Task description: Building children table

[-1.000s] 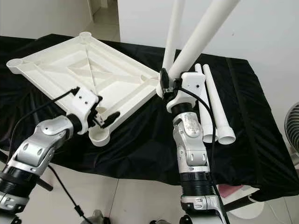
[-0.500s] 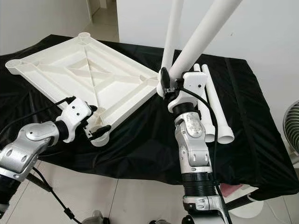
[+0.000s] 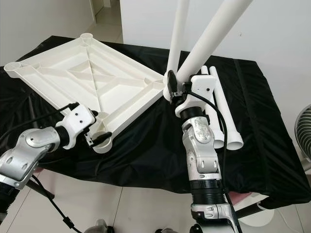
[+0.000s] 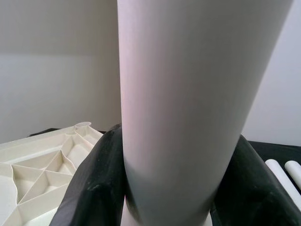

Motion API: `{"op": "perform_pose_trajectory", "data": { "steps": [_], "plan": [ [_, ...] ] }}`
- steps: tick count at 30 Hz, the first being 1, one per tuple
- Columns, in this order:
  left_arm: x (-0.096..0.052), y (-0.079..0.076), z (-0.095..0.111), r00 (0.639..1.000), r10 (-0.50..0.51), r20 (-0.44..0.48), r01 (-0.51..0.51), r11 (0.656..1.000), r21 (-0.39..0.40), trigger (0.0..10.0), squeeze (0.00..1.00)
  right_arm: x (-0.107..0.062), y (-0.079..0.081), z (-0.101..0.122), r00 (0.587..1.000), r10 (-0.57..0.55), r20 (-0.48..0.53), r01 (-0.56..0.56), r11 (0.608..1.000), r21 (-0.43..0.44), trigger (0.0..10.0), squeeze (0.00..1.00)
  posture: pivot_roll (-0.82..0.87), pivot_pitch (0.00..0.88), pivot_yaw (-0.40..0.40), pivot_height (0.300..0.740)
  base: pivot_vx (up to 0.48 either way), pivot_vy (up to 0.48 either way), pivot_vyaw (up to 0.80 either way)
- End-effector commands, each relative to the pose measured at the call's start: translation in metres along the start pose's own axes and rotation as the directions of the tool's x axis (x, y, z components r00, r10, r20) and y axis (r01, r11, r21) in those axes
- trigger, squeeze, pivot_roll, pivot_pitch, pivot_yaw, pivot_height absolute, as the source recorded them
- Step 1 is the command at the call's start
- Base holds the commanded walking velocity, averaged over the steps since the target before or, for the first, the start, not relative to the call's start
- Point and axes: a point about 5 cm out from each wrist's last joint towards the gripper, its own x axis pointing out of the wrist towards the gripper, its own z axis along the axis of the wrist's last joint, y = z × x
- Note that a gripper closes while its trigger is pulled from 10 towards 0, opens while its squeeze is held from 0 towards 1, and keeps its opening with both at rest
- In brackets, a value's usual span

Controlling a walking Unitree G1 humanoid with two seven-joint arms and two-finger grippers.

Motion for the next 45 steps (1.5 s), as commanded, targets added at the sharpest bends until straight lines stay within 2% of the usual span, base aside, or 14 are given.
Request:
{"op": "perform_pose_trajectory", "data": {
  "steps": [1, 10, 17, 19, 23, 27, 33, 38, 45],
  "plan": [
    [0.0, -0.004, -0.007, 0.999, -0.03, -0.043, 0.032, 0.999, 0.032, 10.0, 0.0, 0.001, 0.001, 0.007, 0.999, 0.017, 0.033, -0.017, 1.0, -0.008, 10.0, 0.0, 0.13, 0.075, -0.027, 0.74, 0.0, 0.0, 0.0],
    [0.0, -0.005, -0.011, 0.995, -0.056, -0.079, 0.063, 0.995, 0.082, 10.0, 0.0, 0.001, 0.003, 0.007, 0.999, 0.023, 0.035, -0.023, 1.0, -0.009, 10.0, 0.0, 0.13, 0.063, -0.024, 0.74, 0.0, 0.0, 0.0],
    [-0.001, -0.001, -0.013, 0.996, -0.038, -0.086, 0.045, 0.995, 0.085, 10.0, 0.0, 0.001, 0.003, 0.007, 0.999, 0.025, 0.036, -0.025, 1.0, -0.008, 10.0, 0.0, 0.13, 0.059, -0.025, 0.74, 0.0, 0.0, 0.0],
    [-0.003, 0.003, -0.012, 0.996, -0.026, -0.08, 0.032, 0.996, 0.084, 10.0, 0.0, 0.001, 0.003, 0.007, 0.999, 0.026, 0.036, -0.026, 1.0, -0.007, 10.0, 0.0, 0.13, 0.059, -0.025, 0.74, 0.0, 0.0, 0.0],
    [-0.012, 0.011, -0.005, 0.999, -0.026, -0.027, 0.026, 0.999, 0.029, 10.0, 0.0, 0.001, 0.004, 0.006, 0.999, 0.031, 0.036, -0.031, 0.999, -0.006, 10.0, 0.0, 0.14, 0.062, -0.027, 0.74, 0.0, 0.0, 0.0],
    [-0.016, 0.009, -0.004, 0.998, -0.056, -0.012, 0.056, 0.998, 0.007, 10.0, 0.0, 0.001, 0.005, 0.006, 0.999, 0.034, 0.034, -0.034, 0.999, -0.005, 10.0, 0.0, 0.14, 0.065, -0.027, 0.74, 0.0, 0.0, 0.0],
    [-0.019, 0.003, -0.01, 0.993, -0.103, -0.049, 0.106, 0.993, 0.052, 10.0, 0.0, 0.001, 0.005, 0.006, 0.999, 0.036, 0.032, -0.036, 0.999, -0.004, 10.0, 0.0, 0.14, 0.073, -0.028, 0.74, 0.0, 0.0, 0.0],
    [-0.016, 0.001, -0.011, 0.992, -0.105, -0.063, 0.11, 0.991, 0.07, 10.0, 0.0, 0.002, 0.005, 0.006, 0.999, 0.035, 0.034, -0.035, 0.999, -0.005, 10.0, 0.0, 0.14, 0.075, -0.025, 0.74, 0.0, 0.0, 0.0],
    [0.0, 0.001, -0.009, 0.996, -0.043, -0.083, 0.053, 0.991, 0.123, 10.0, 0.0, 0.004, 0.004, 0.008, 0.999, 0.031, 0.042, -0.03, 0.999, -0.01, 10.0, 0.0, 0.13, 0.073, -0.021, 0.74, 0.0, 0.0, 0.0]
  ]
}}
